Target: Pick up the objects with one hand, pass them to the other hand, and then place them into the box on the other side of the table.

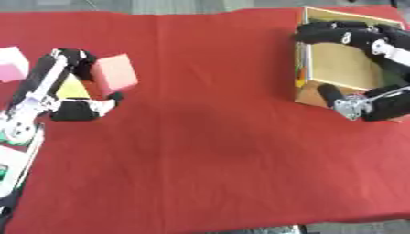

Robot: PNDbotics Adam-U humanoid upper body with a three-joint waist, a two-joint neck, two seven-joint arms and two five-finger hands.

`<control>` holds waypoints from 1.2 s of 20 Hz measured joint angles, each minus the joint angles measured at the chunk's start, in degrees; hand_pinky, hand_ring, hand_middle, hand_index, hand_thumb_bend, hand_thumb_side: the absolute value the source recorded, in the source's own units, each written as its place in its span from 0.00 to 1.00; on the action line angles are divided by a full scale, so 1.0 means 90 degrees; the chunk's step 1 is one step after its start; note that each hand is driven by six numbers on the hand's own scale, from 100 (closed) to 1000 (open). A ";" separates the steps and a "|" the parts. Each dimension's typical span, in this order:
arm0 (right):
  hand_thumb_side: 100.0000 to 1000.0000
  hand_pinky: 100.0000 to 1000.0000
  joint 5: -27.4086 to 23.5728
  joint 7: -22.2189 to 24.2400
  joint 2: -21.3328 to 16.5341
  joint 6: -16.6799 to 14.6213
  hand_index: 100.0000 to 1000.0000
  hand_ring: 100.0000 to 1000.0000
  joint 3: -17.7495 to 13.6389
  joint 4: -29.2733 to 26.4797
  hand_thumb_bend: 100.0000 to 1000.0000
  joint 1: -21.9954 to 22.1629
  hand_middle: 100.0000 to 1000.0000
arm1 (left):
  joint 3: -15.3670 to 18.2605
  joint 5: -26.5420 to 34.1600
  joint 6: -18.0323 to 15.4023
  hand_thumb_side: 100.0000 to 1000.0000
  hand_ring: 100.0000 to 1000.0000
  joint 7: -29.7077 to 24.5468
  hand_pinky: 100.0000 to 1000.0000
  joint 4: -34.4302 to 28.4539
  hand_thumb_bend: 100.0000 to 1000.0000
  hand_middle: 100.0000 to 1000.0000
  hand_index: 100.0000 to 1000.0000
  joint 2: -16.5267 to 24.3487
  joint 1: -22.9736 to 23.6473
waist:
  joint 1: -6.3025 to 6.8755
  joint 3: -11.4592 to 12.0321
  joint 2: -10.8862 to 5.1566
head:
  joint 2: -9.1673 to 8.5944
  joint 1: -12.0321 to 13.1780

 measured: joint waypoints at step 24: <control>0.18 0.90 0.1100 0.0290 0.0289 0.0975 0.91 1.00 0.0521 -0.0003 0.23 -0.1105 0.80 | -0.0512 -0.0670 -0.0824 0.00 0.47 0.0028 0.57 0.0480 0.00 0.31 0.43 -0.1421 -0.0882 | -0.0069 0.0459 0.0044 | -0.0001 -0.0651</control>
